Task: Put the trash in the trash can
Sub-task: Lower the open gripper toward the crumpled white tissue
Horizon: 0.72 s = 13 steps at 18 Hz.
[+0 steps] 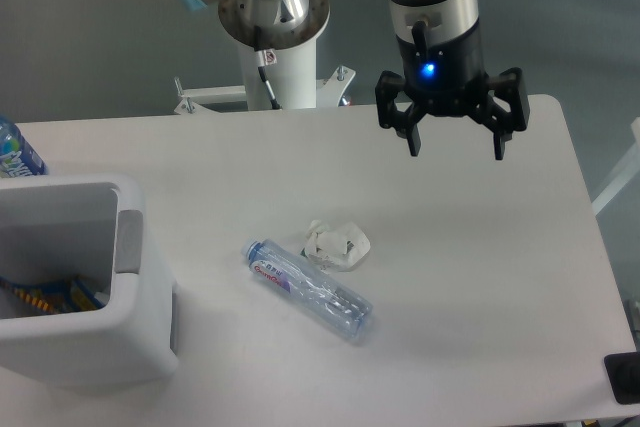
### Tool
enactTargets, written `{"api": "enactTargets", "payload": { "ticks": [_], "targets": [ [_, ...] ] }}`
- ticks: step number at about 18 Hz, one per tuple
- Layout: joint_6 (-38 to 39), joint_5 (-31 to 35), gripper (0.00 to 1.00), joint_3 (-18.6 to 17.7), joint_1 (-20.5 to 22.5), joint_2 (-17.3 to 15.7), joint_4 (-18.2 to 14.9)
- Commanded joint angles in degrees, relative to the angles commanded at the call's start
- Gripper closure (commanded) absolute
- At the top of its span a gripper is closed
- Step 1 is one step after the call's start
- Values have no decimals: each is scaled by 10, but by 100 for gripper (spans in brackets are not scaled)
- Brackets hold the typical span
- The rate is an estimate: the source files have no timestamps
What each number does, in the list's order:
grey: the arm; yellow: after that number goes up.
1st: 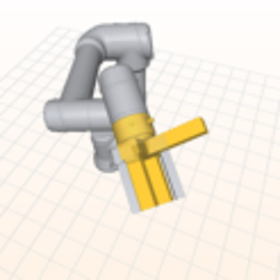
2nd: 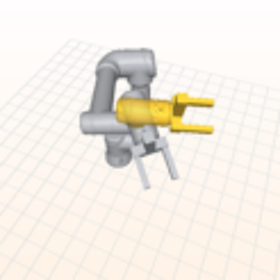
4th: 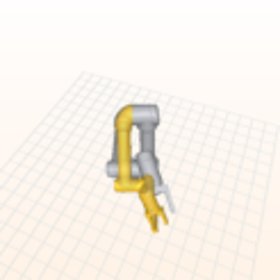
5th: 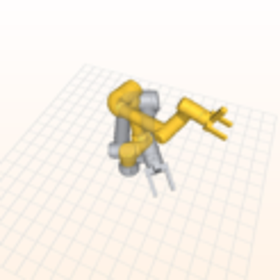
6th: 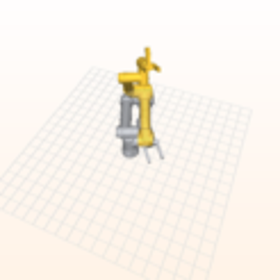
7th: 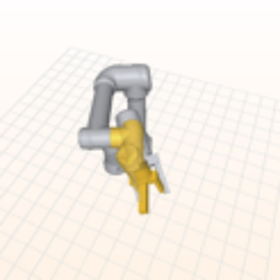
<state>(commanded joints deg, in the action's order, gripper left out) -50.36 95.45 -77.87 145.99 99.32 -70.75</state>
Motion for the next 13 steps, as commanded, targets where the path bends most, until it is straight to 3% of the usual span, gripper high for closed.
{"api": "enactTargets", "payload": {
  "ticks": [5,8,10,13],
  "targets": [
    [5,-3,0,-15,-3,0,0],
    [6,-2,0,-50,-6,1,5],
    [13,-4,0,-82,-9,0,38],
    [86,-4,0,-166,-19,-10,88]
  ]
}}
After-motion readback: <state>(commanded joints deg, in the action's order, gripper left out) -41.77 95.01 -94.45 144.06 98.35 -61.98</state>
